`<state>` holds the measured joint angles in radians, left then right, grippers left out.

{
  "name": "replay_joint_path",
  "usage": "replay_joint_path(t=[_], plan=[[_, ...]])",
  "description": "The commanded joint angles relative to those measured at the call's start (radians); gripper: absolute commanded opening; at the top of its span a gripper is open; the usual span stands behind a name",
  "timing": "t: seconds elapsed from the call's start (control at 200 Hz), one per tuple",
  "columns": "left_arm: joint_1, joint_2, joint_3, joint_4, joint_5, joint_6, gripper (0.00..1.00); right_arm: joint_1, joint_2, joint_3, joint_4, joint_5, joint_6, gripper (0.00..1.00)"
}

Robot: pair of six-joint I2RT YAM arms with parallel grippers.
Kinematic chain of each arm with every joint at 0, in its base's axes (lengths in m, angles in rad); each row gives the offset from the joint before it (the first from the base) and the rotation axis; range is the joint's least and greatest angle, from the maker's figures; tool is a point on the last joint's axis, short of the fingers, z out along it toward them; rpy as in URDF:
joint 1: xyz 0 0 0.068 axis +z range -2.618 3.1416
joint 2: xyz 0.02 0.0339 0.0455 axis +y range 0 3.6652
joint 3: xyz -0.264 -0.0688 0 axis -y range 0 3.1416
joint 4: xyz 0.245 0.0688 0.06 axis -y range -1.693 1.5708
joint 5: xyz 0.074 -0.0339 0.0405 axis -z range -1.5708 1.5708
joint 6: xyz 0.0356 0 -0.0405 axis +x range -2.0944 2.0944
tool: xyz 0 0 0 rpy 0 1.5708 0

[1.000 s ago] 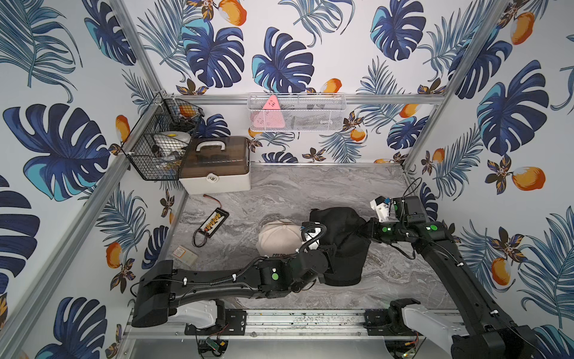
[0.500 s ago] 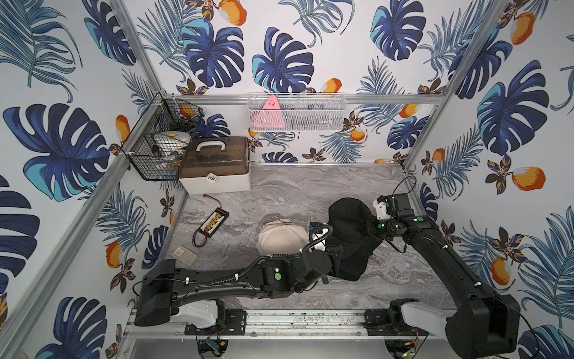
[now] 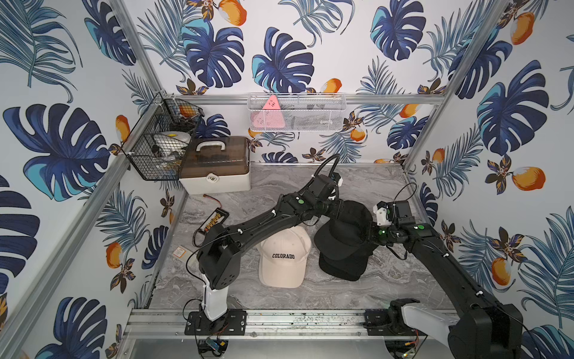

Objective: Stack the baseball caps by color
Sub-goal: Place the baseball cap on the baseball cap.

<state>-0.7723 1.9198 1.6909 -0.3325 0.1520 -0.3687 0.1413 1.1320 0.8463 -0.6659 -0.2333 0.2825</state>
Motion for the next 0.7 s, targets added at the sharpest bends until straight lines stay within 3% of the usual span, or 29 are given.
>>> replay_joint_path(t=[0.0, 0.165, 0.286, 0.451, 0.601, 0.696], plan=[[0.026, 0.069, 0.076, 0.027, 0.217, 0.127, 0.48, 0.0, -0.006, 0.0, 0.012, 0.003, 0.014, 0.26], [0.098, 0.24, 0.272, -0.077, 0.421, 0.278, 0.5, -0.001, -0.007, 0.004, 0.017, -0.017, 0.018, 0.26], [0.144, 0.331, 0.413, -0.178, 0.49, 0.369, 0.54, -0.001, -0.008, 0.005, 0.013, -0.024, 0.017, 0.26], [0.151, 0.369, 0.445, -0.199, 0.58, 0.546, 0.7, 0.0, -0.01, 0.011, 0.008, -0.024, 0.017, 0.26], [0.164, 0.412, 0.442, -0.122, 0.679, 0.508, 0.72, 0.0, -0.015, 0.016, 0.009, -0.024, 0.025, 0.26], [0.165, 0.437, 0.446, -0.079, 0.638, 0.472, 0.73, 0.0, -0.023, 0.011, 0.016, -0.026, 0.038, 0.26]])
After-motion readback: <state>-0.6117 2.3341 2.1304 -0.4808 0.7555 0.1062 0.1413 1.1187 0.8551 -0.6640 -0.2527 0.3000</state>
